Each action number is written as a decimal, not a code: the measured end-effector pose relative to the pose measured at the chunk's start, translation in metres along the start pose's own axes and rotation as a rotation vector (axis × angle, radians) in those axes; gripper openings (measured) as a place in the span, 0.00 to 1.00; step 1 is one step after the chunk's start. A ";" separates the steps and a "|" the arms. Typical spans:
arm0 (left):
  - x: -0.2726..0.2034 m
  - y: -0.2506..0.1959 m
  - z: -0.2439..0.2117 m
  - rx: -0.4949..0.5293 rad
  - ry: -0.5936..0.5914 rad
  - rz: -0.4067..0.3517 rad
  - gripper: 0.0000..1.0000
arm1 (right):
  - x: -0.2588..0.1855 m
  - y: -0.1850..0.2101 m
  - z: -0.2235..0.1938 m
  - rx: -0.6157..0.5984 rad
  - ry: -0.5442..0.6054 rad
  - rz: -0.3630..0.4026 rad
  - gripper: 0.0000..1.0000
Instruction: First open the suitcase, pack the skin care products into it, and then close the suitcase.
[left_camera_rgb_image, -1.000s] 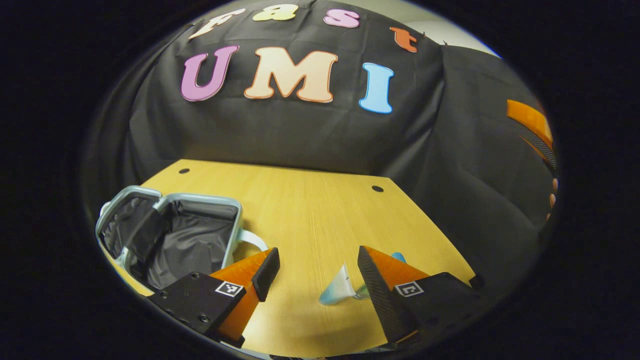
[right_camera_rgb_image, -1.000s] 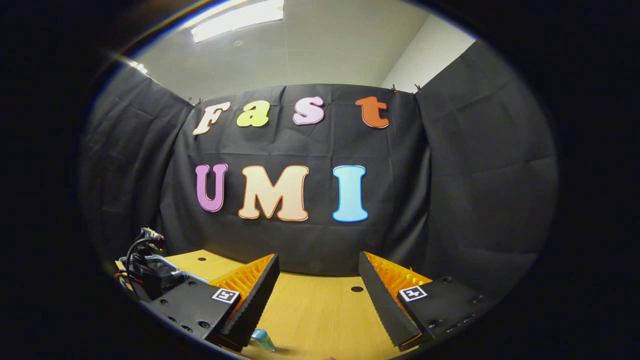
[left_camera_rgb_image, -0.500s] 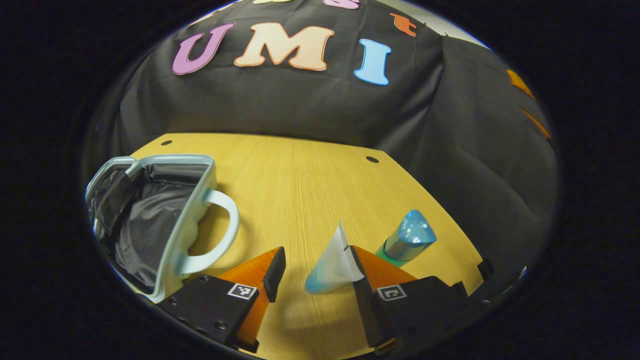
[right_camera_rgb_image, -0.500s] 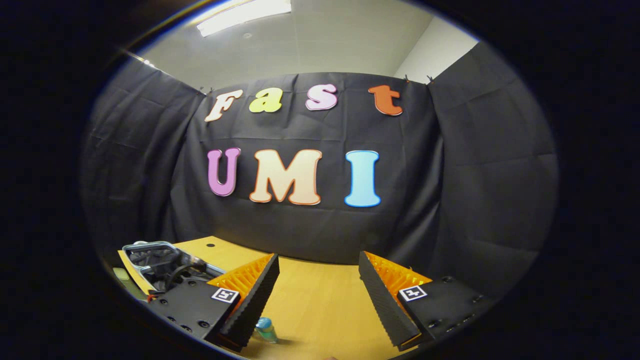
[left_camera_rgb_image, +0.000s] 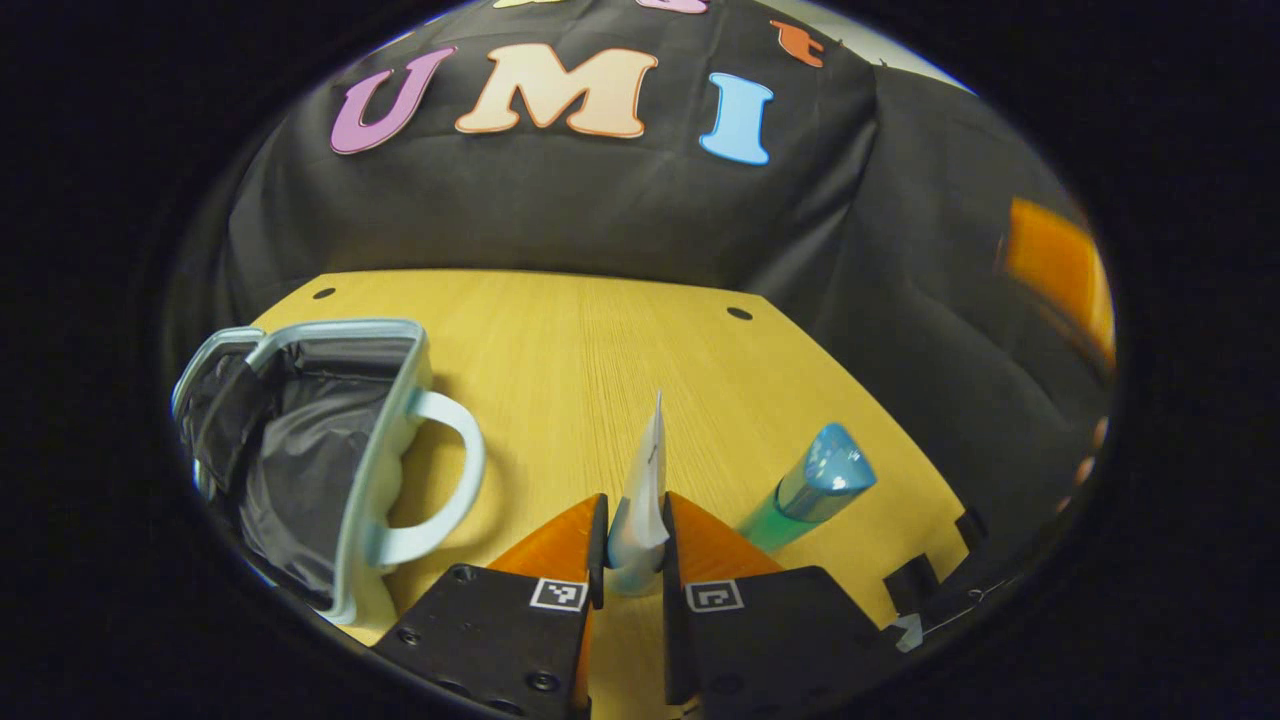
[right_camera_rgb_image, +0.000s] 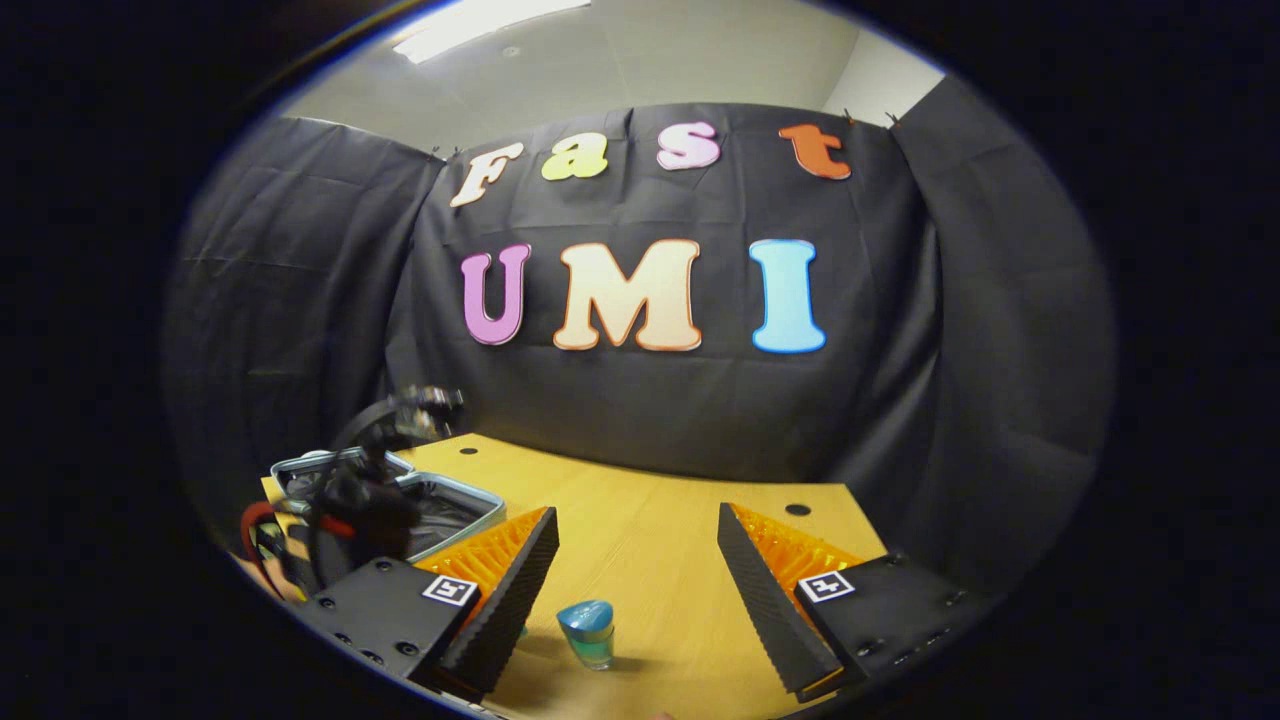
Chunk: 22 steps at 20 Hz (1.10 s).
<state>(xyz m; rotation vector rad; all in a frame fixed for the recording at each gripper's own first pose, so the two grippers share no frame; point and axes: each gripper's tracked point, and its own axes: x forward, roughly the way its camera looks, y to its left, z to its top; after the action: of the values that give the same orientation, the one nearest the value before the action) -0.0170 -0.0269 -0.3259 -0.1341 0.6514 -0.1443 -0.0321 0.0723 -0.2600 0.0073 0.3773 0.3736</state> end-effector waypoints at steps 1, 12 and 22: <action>-0.009 0.004 0.009 -0.004 -0.005 0.007 0.21 | 0.004 0.003 -0.012 0.012 0.025 0.006 1.00; -0.102 0.056 0.084 0.006 -0.104 0.178 0.21 | 0.027 0.029 -0.142 -0.038 0.250 0.084 1.00; -0.133 0.146 0.066 -0.051 -0.067 0.326 0.21 | 0.034 0.049 -0.130 -0.055 0.310 0.126 0.50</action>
<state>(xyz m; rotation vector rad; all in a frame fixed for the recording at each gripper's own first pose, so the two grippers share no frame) -0.0676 0.1452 -0.2200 -0.0799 0.6024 0.1906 -0.0671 0.1218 -0.3893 -0.0818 0.6745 0.5114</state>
